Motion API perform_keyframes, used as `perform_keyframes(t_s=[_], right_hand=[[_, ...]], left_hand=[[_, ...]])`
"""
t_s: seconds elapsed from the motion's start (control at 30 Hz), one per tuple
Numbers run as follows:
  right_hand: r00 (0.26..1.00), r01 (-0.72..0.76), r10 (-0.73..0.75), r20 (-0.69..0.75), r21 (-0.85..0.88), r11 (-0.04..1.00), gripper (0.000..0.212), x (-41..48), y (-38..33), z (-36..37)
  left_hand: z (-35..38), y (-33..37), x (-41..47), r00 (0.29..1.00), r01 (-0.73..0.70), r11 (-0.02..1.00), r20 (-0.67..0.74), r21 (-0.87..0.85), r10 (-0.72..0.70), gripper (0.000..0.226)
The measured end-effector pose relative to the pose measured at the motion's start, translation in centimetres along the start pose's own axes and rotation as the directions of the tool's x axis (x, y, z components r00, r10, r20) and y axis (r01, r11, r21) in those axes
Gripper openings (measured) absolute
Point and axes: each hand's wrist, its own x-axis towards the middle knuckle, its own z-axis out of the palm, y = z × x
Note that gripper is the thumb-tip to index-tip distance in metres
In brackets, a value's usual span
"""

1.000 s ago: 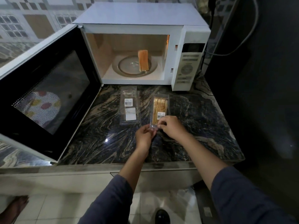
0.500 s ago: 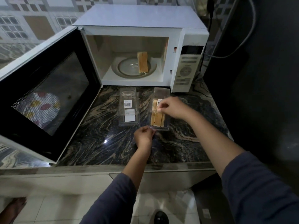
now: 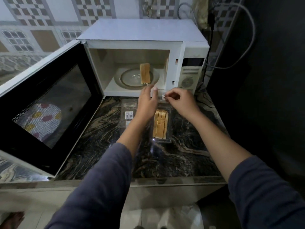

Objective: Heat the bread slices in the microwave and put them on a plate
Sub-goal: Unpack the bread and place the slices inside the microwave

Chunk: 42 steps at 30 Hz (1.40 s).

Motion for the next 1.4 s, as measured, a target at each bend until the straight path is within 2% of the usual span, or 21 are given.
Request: perform_keyframes(t_s=[0.1,0.17,0.2,0.27,0.33,0.37,0.4,0.5,0.53,0.6,0.67,0.73,0.8,0.9,1.0,1.13,1.2,1.3,1.4], right_hand=[[0.995,0.014,-0.007,-0.095,0.077,0.997,0.009,-0.3,0.3,0.3],[0.975,0.000,0.037,-0.221,0.165,0.986,0.012,-0.6,0.7,0.7],[0.943,-0.034,0.110,-0.315,0.235,0.971,0.013,-0.9,1.0,0.9],[0.806,-0.125,0.322,-0.497,0.389,0.913,0.015,-1.8,1.8,1.8],[0.679,-0.256,0.478,-0.558,0.430,0.866,0.017,-3.1,2.3,3.3],[0.670,-0.317,0.498,-0.551,0.394,0.863,0.018,-3.9,2.5,4.2],[0.694,-0.361,0.496,-0.522,0.343,0.867,0.019,-4.5,2.4,5.1],[0.796,-0.425,0.502,-0.339,0.278,0.862,0.022,-4.7,2.8,7.8],[0.824,-0.449,0.496,-0.275,0.219,0.866,0.026,-4.4,2.6,8.4],[0.860,-0.472,0.476,-0.186,0.067,0.879,0.048,-3.7,2.6,9.5],[0.857,-0.507,0.498,-0.132,-0.042,0.861,0.071,-3.1,2.5,10.2],[0.831,-0.555,0.543,-0.123,-0.130,0.821,0.082,-2.8,2.6,10.6],[0.823,-0.567,0.552,-0.133,-0.217,0.795,0.083,-2.6,2.5,10.8],[0.818,-0.575,0.551,-0.166,-0.251,0.778,0.076,-2.1,2.4,11.0],[0.788,-0.615,0.585,-0.193,-0.192,0.765,0.061,-1.7,2.3,10.7],[0.714,-0.672,0.681,-0.160,0.113,0.732,0.049,-1.1,2.5,9.6],[0.682,-0.691,0.716,-0.151,0.187,0.698,0.050,-0.9,2.4,8.8],[0.675,-0.662,0.721,-0.153,0.306,0.684,0.044,-1.1,2.2,7.7],[0.675,-0.622,0.720,-0.162,0.399,0.673,0.037,-2.4,2.2,6.6]], left_hand=[[0.7,-0.9,1.6,0.976,0.022,0.999,0.216,-0.024,-0.016,0.050],[1.0,-1.5,2.2,0.957,0.022,1.000,0.290,-0.007,-0.019,0.054],[1.0,-1.6,2.3,0.954,0.034,0.999,0.300,-0.021,-0.026,0.056],[1.0,-1.7,2.8,0.954,0.053,0.996,0.300,-0.067,-0.030,0.056],[0.8,-1.3,3.1,0.950,0.053,0.994,0.311,-0.091,-0.022,0.049],[0.8,-1.1,3.2,0.947,0.050,0.994,0.320,-0.098,-0.016,0.041],[0.8,-0.9,3.3,0.944,0.053,0.993,0.328,-0.104,-0.016,0.036],[0.8,-0.7,3.5,0.936,0.075,0.992,0.350,-0.104,-0.034,0.043],[0.8,-0.8,3.6,0.935,0.071,0.993,0.353,-0.099,-0.032,0.042],[0.9,-0.8,3.7,0.935,0.055,0.994,0.353,-0.091,-0.019,0.039],[0.8,-0.8,3.7,0.937,0.050,0.994,0.349,-0.093,-0.014,0.040],[0.8,-0.9,3.7,0.938,0.036,0.995,0.346,-0.096,0.000,0.041],[0.8,-1.1,3.7,0.938,0.025,0.994,0.345,-0.103,0.012,0.042],[0.7,-1.5,3.7,0.939,0.013,0.994,0.344,-0.108,0.025,0.040],[0.5,-1.7,3.8,0.939,0.011,0.994,0.343,-0.106,0.026,0.039],[0.3,-1.9,3.5,0.940,-0.004,0.995,0.339,-0.095,0.036,0.037],[0.2,-1.9,3.5,0.939,-0.010,0.996,0.342,-0.088,0.040,0.036],[0.0,-1.9,3.5,0.935,-0.005,0.998,0.354,-0.068,0.029,0.040],[0.3,-2.4,3.4,0.925,-0.025,0.999,0.377,-0.043,0.040,0.033]])
